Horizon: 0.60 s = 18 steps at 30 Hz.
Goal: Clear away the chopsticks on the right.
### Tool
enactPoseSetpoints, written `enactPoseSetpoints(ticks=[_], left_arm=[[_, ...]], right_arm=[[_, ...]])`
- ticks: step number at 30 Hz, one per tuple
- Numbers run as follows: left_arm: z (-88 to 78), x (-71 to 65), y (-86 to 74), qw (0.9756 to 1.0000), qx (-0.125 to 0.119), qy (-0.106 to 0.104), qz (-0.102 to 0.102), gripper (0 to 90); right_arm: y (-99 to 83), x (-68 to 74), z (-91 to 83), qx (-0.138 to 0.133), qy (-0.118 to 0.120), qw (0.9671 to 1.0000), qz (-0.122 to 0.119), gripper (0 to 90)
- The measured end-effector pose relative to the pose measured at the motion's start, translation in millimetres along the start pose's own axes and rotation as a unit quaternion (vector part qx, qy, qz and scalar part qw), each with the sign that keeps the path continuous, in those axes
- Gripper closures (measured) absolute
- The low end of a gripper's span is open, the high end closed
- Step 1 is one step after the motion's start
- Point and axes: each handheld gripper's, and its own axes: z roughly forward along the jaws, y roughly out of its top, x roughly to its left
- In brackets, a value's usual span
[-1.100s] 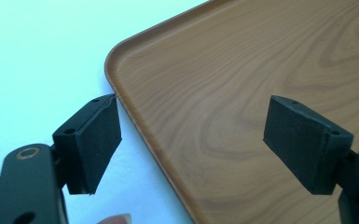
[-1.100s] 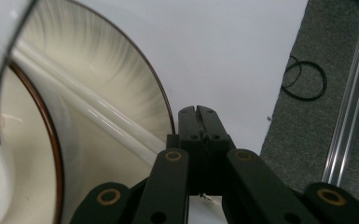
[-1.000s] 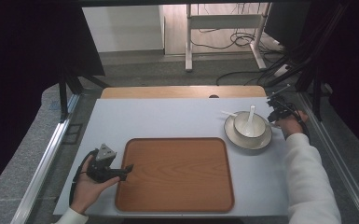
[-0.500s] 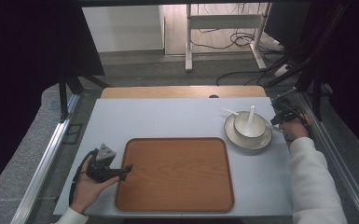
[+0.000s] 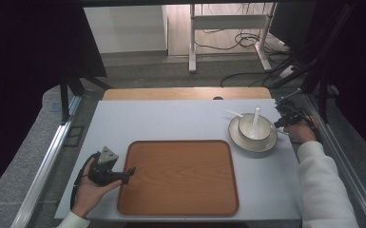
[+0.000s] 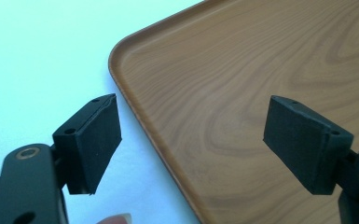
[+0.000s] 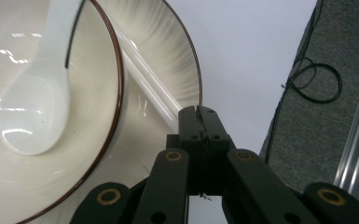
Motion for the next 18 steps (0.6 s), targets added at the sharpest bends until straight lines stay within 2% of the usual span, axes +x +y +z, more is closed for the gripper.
enactPoseSetpoints(ticks=[6,18], left_arm=[[0.1,0.8,-0.5,1.0000,0.000,0.001,-0.002,18.7],[1.1,0.6,-0.7,1.0000,0.006,0.000,-0.001,18.4]], right_arm=[[-2.1,-1.5,3.3,0.000,0.002,1.0000,0.006,89.5],[-1.1,-0.3,6.3,0.001,-0.005,1.0000,-0.003,89.2]])
